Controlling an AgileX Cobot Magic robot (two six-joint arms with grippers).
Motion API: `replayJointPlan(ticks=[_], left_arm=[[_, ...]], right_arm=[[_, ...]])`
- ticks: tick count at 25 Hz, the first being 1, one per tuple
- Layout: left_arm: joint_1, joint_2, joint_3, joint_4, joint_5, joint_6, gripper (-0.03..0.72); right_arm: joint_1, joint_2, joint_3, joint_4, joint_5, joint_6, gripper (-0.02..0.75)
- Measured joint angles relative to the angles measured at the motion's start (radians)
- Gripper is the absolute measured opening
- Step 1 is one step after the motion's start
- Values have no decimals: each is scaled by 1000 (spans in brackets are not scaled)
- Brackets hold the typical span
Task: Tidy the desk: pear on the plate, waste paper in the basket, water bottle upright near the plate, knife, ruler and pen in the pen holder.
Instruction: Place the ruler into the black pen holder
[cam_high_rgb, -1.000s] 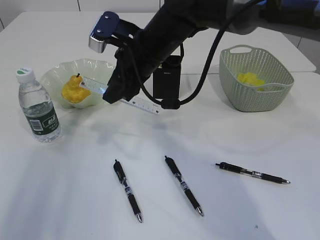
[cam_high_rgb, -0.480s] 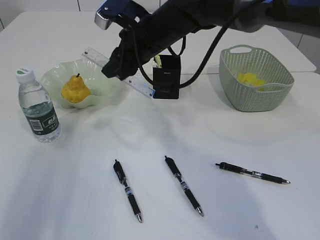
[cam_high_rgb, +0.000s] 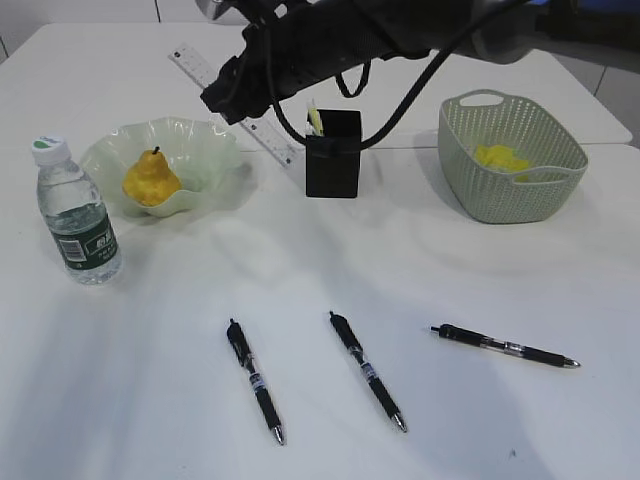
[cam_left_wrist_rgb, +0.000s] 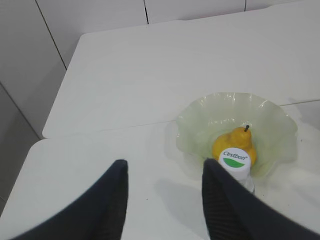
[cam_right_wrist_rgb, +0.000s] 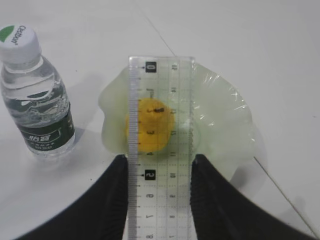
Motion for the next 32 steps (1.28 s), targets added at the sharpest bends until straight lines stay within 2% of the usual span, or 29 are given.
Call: replayJointPlan(ticks=[10, 18, 23, 32], left_arm=[[0, 27, 0, 0, -30, 0, 341], [0, 42, 0, 0, -52, 0, 341], [0, 42, 0, 0, -56, 0, 341], [0, 42, 0, 39, -62, 0, 341]], right_arm=[[-83, 0, 0, 156, 2, -36, 279], [-122, 0, 0, 321, 61, -187, 279], [-174, 0, 0, 472, 126, -325, 279], [-188, 0, 0, 616, 117, -519, 279]])
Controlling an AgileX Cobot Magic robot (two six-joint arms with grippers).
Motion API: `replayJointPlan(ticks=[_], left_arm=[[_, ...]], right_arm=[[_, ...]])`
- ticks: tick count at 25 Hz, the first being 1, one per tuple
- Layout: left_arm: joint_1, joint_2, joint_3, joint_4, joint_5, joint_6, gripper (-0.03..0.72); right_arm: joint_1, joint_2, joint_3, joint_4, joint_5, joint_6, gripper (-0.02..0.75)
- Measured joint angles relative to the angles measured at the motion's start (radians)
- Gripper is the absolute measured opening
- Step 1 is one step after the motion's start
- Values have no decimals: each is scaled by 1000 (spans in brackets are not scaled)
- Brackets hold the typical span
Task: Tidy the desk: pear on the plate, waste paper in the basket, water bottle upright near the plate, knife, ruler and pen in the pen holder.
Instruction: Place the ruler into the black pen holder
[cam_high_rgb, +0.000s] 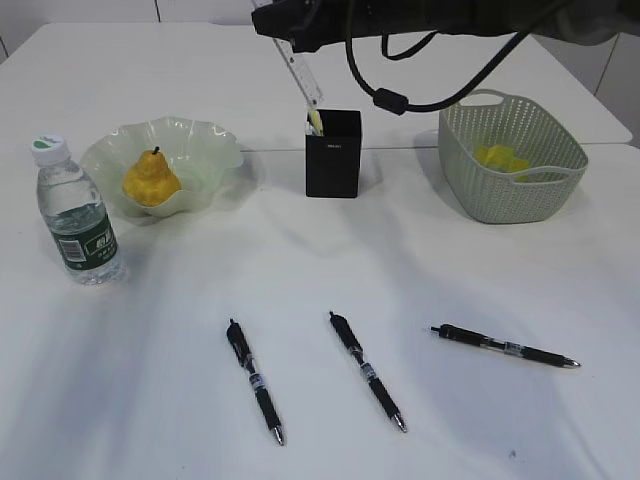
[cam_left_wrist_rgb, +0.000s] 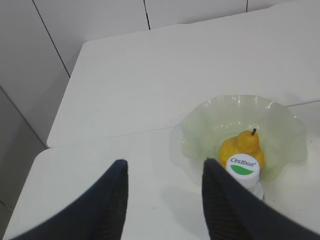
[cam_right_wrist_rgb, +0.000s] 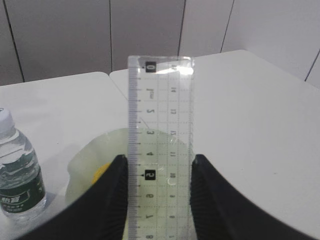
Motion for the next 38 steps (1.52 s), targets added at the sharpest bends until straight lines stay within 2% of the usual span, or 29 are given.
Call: replayJointPlan(ticks=[16, 31, 38], left_arm=[[0, 0, 0, 43, 0, 0, 341], [0, 0, 0, 50, -1, 0, 341], [0, 0, 0, 52, -1, 0, 341]], right_arm=[[0, 72, 0, 347, -166, -340, 279], [-2, 103, -2, 382, -259, -428, 279], [-2, 166, -80, 382, -264, -429, 279]])
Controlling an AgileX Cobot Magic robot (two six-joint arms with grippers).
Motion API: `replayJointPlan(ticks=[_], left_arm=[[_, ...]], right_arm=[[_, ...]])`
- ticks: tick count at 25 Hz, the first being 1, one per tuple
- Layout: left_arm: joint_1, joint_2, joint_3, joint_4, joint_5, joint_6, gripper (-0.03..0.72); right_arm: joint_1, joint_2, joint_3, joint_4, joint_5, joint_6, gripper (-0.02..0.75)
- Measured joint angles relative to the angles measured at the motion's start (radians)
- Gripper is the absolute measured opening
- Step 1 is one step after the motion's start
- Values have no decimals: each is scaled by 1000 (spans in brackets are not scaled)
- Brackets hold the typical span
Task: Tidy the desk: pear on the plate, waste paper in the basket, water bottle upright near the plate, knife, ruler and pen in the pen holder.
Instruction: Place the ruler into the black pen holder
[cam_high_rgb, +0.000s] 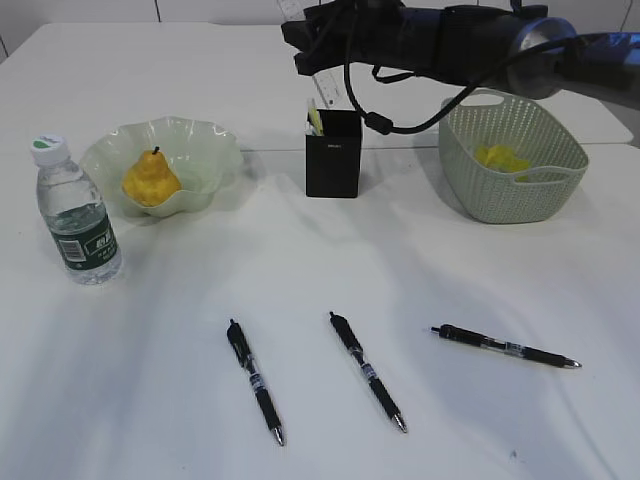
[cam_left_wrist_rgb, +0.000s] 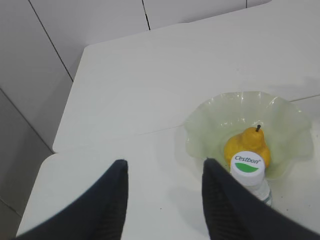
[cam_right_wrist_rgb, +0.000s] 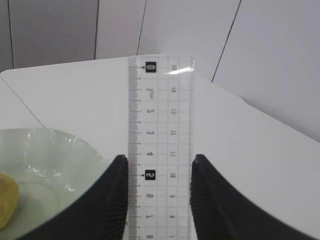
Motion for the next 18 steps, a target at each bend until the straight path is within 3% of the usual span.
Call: replayJointPlan(ticks=[18], left_arm=[[0, 2, 0, 2, -18, 0, 341]], right_arm=[[-4, 116, -120, 2, -82, 8, 279]])
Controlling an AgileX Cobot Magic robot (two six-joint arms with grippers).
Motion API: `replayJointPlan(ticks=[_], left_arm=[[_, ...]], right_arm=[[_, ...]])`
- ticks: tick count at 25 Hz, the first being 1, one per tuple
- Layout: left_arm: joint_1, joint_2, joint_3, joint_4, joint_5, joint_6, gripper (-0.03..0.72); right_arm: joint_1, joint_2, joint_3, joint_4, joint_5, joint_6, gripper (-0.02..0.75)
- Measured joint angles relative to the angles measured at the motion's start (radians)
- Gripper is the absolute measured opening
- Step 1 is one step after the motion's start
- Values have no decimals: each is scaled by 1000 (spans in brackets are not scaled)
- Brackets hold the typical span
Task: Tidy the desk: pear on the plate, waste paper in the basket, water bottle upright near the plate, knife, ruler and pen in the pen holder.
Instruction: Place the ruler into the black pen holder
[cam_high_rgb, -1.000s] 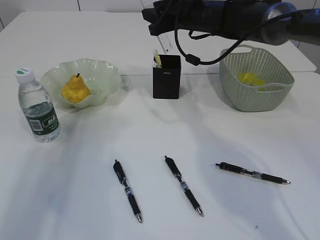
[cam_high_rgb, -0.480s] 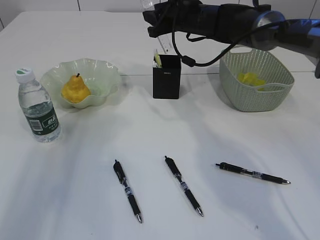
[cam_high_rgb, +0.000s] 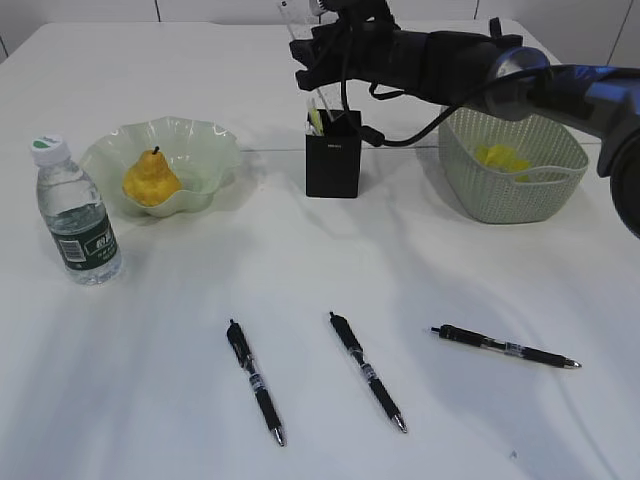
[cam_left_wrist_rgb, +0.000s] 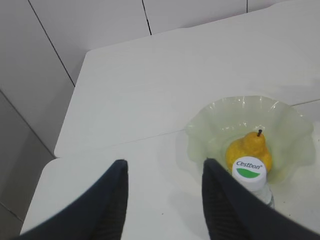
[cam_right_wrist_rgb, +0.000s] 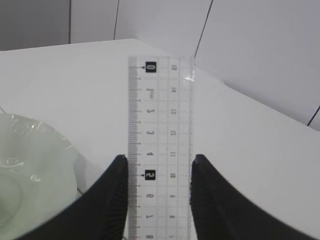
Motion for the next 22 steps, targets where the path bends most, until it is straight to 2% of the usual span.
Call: replayJointPlan(ticks=[22], left_arm=[[0, 26, 0, 1, -49, 0, 341]], right_arm=[[-4, 62, -21, 5, -15, 12, 279]])
